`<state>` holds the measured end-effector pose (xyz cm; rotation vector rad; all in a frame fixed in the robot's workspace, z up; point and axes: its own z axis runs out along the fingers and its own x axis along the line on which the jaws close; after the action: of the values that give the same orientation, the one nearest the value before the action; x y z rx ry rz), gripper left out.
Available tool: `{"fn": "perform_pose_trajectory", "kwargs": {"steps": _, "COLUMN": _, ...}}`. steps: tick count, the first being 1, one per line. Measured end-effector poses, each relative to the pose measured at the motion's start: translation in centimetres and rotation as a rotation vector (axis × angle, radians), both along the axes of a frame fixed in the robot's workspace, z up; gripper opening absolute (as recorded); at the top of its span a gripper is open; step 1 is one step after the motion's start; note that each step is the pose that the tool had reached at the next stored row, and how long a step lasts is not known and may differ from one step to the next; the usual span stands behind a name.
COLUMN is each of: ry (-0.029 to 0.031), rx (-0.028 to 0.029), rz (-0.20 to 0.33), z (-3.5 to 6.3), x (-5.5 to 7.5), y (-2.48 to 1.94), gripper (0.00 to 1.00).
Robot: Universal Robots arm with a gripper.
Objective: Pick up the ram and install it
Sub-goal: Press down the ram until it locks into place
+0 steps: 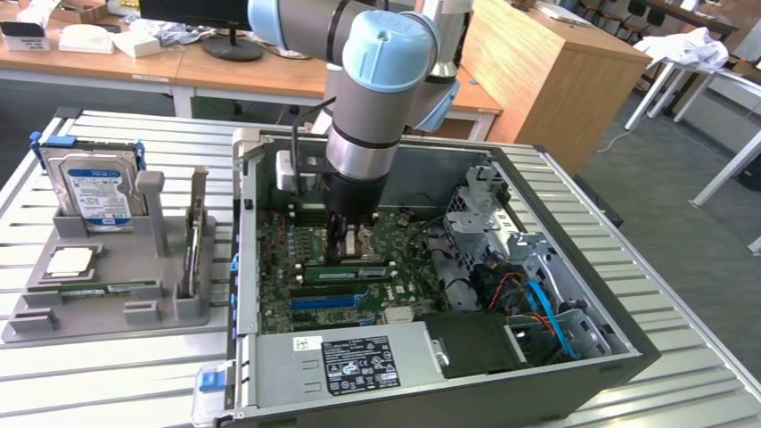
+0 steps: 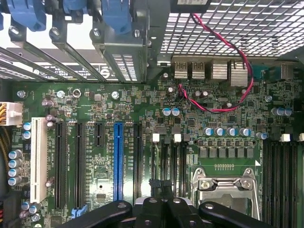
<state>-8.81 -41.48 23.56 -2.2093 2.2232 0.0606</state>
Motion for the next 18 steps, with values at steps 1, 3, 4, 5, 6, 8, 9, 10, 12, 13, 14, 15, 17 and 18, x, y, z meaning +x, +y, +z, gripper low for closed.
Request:
{"fn": "perform_pose_trajectory", "kwargs": {"steps": 1, "ry": 0.0, "rx": 0.0001, "rz": 0.0, "z": -0.05, "x": 0.0, "y": 0.0, "gripper": 0.1}}
{"fn": "perform_pose_trajectory", "kwargs": {"steps": 3, "ry": 0.0, "rx": 0.0, "rz": 0.0, "z": -0.14, "x": 0.0, "y": 0.0, "gripper": 0.1}}
{"fn": "perform_pose_trajectory", "kwargs": {"steps": 4, "ry": 0.0, "rx": 0.0001, "rz": 0.0, "z": -0.18, "x": 0.0, "y": 0.0, "gripper": 0.1}}
{"fn": "perform_pose_trajectory", "kwargs": {"steps": 5, "ry": 0.0, "rx": 0.0, "rz": 0.0, "z": -0.22, "x": 0.0, "y": 0.0, "gripper": 0.1}}
{"fn": "perform_pose_trajectory", "kwargs": {"steps": 6, "ry": 0.0001, "rx": 0.0, "rz": 0.0, "z": -0.26, "x": 0.0, "y": 0.0, "gripper": 0.1}}
{"fn": "perform_pose_trajectory", "kwargs": {"steps": 8, "ry": 0.0001, "rx": -0.0001, "rz": 0.0, "z": -0.27, "x": 0.0, "y": 0.0, "gripper": 0.1}}
{"fn": "perform_pose_trajectory", "kwargs": {"steps": 9, "ry": 0.0, "rx": 0.0001, "rz": 0.0, "z": -0.32, "x": 0.0, "y": 0.0, "gripper": 0.1}}
{"fn": "perform_pose_trajectory", "kwargs": {"steps": 10, "ry": 0.0, "rx": 0.0, "rz": 0.0, "z": -0.34, "x": 0.0, "y": 0.0, "gripper": 0.1}}
{"fn": "perform_pose_trajectory", "kwargs": {"steps": 12, "ry": -0.0001, "rx": 0.0003, "rz": 0.0, "z": -0.35, "x": 0.0, "y": -0.03, "gripper": 0.1}}
{"fn": "perform_pose_trajectory", "kwargs": {"steps": 13, "ry": -0.0001, "rx": 0.0001, "rz": 0.0, "z": -0.35, "x": 0.0, "y": -0.05, "gripper": 0.1}}
{"fn": "perform_pose_trajectory", "kwargs": {"steps": 14, "ry": -0.0001, "rx": 0.0001, "rz": 0.0, "z": -0.34, "x": 0.0, "y": -0.05, "gripper": 0.1}}
{"fn": "perform_pose_trajectory", "kwargs": {"steps": 15, "ry": -0.0001, "rx": 0.0001, "rz": 0.0, "z": -0.34, "x": 0.0, "y": -0.06, "gripper": 0.1}}
{"fn": "perform_pose_trajectory", "kwargs": {"steps": 17, "ry": 0.0, "rx": 0.0, "rz": 0.0, "z": -0.34, "x": 0.0, "y": -0.06, "gripper": 0.1}}
{"fn": "perform_pose_trajectory", "kwargs": {"steps": 18, "ry": 0.0, "rx": 0.0, "rz": 0.0, "z": -0.37, "x": 0.0, "y": -0.07, "gripper": 0.1}}
